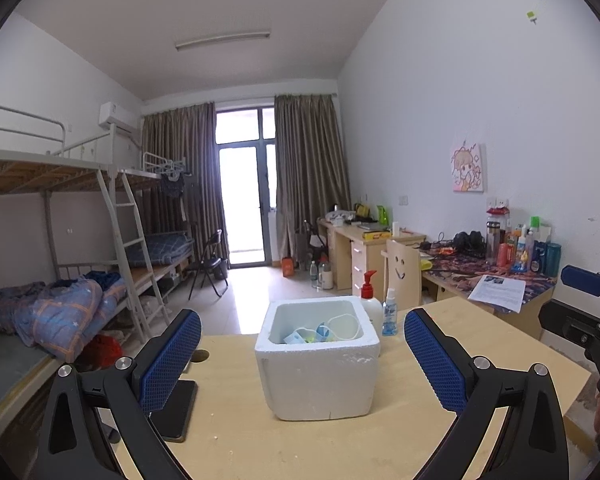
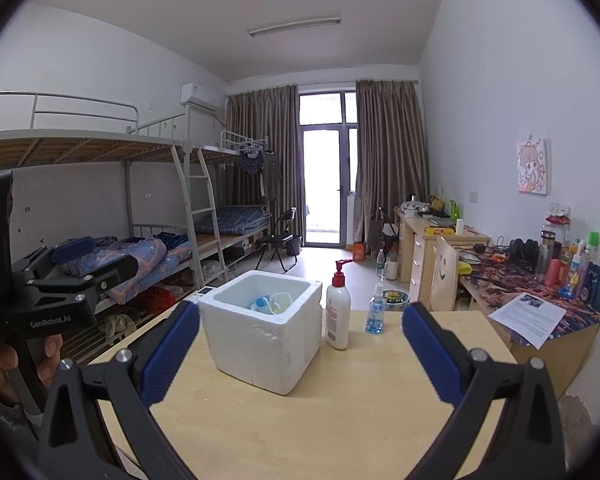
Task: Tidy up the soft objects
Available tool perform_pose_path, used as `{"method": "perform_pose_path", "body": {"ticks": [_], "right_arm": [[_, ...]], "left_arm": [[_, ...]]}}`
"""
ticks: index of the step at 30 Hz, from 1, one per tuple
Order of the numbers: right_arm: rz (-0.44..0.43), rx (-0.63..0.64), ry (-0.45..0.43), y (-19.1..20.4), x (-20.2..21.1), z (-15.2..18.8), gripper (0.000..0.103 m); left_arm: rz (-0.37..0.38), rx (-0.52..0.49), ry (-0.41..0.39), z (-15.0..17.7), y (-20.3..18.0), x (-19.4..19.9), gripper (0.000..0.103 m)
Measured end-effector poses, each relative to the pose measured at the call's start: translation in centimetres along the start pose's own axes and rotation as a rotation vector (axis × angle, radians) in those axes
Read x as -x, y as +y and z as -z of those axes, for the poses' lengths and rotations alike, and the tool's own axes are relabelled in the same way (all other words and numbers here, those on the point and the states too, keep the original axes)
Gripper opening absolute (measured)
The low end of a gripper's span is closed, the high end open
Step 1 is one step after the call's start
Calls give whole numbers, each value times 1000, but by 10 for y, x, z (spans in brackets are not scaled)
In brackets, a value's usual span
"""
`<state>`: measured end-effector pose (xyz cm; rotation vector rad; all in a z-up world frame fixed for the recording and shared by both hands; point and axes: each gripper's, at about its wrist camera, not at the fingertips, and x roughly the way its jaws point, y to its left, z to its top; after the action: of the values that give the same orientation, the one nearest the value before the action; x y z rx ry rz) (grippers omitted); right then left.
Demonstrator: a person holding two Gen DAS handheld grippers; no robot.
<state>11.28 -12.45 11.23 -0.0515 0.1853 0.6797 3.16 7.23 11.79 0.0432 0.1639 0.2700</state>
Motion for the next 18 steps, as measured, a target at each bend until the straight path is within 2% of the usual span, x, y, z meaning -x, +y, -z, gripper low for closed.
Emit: {"method": "perform_pose_path", "body": {"ticks": [11, 18], "right_arm": [[-8, 15, -44, 17, 32, 12, 102], [-44, 26, -52, 29, 42, 26, 102]], "left_arm": [[7, -11, -46, 16, -4, 41, 102], [-5, 8, -60, 28, 0, 61, 102]]}}
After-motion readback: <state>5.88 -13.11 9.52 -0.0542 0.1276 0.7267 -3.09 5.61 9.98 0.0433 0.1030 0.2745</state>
